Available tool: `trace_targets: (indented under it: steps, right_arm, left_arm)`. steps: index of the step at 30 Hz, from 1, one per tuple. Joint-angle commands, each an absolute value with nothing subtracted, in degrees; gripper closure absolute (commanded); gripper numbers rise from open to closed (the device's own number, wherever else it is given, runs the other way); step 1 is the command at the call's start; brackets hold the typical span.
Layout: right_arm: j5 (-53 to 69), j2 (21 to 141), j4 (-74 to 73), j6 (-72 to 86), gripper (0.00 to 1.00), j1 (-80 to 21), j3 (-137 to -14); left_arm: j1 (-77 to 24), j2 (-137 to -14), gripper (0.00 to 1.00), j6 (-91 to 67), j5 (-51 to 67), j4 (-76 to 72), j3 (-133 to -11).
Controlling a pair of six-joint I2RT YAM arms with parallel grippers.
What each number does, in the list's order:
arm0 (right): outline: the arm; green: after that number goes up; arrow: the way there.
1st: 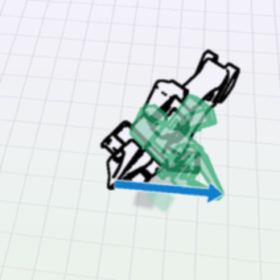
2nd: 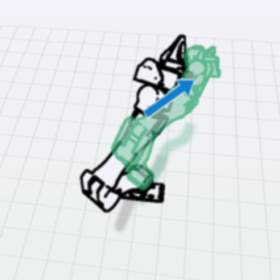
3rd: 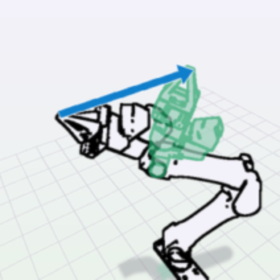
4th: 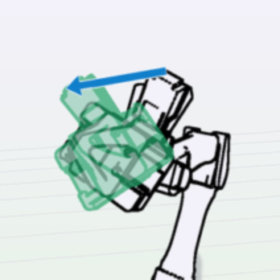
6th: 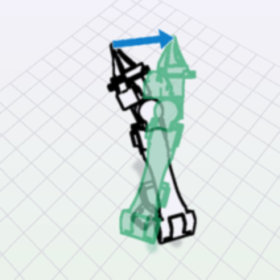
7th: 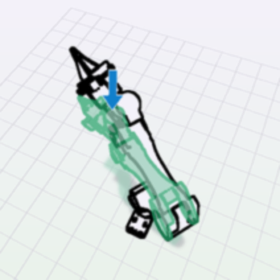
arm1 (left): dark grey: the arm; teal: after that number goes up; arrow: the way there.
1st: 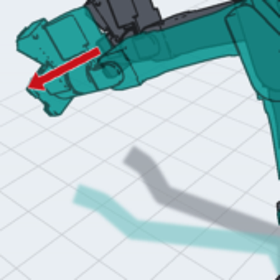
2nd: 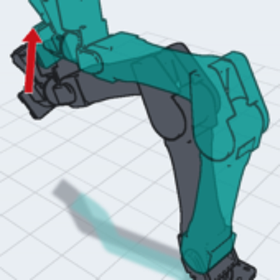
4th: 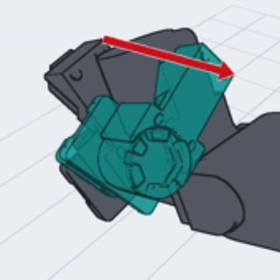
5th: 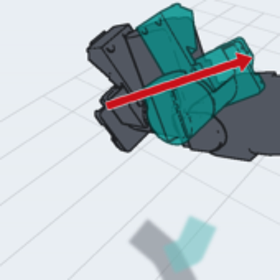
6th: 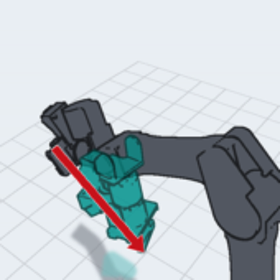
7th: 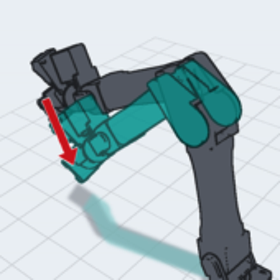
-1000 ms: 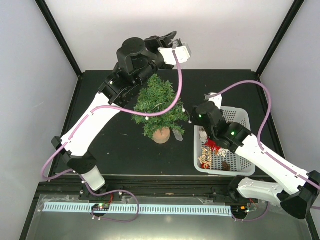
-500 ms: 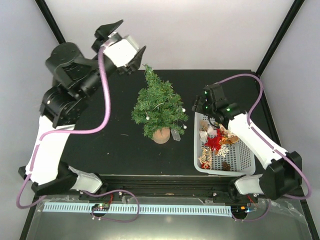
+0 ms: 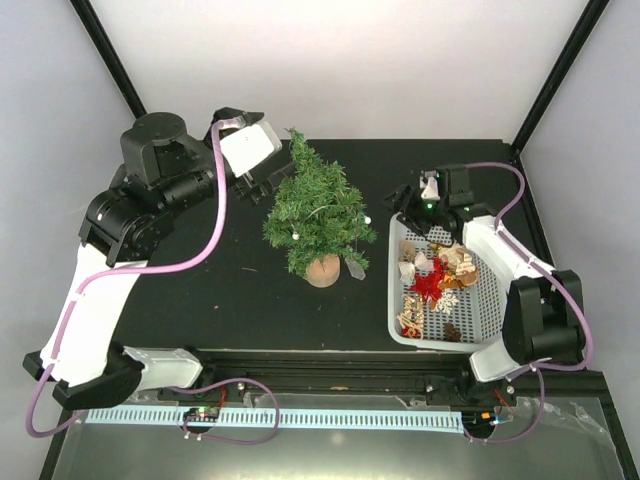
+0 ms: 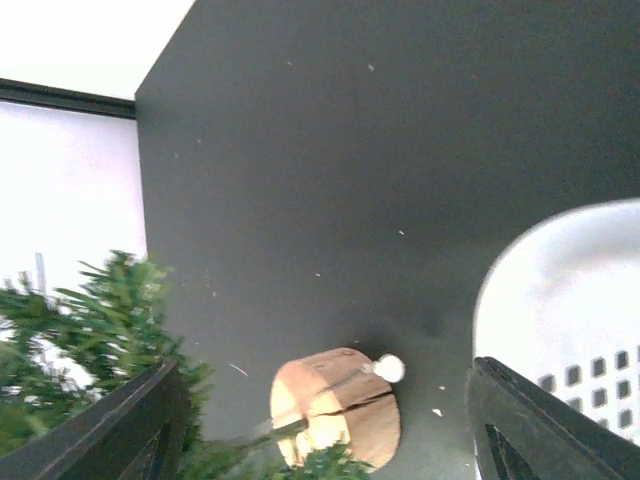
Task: Decorate the small christmas tree
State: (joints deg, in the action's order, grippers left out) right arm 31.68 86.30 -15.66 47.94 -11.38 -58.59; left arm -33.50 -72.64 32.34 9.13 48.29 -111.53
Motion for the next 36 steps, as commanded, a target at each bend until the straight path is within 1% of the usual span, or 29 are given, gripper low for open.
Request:
trace_targets:
  steps: [1,10,18,23,28,32,36]
  right_arm:
    - [29.35,85.33,-23.75,39.25,0.23,-11.42,-67.02]
    - [28.95,84.9,-25.51,39.23,0.24,-11.79,-66.36]
    - [22.84,87.72,-29.94,37.56,0.24,-16.58,-68.57]
    - [19.79,90.31,-34.17,34.14,0.24,-17.76,-69.72]
    - [23.8,91.3,-31.11,36.51,0.25,-17.94,-68.4]
    - [24.55,92.93,-31.43,36.95,0.24,-19.08,-70.21]
    - [28.01,94.33,-30.53,37.62,0.25,-19.29,-70.34]
  left_arm:
    - [-32.54,-69.8,0.08,31.13,11.79,50.17,-109.82]
    - [-31.1,-67.65,0.08,29.2,12.77,48.21,-104.64]
    - [-30.3,-66.28,0.07,28.63,13.02,47.75,-102.66]
    - [-29.52,-65.5,0.07,28.82,12.62,48.14,-101.57]
    - [-28.57,-64.58,0.07,28.08,13.01,47.47,-99.31]
    - [-28.35,-64.04,0.07,27.6,13.6,47.13,-98.34]
    - [-28.1,-63.57,0.07,27.48,14.09,47.19,-97.79]
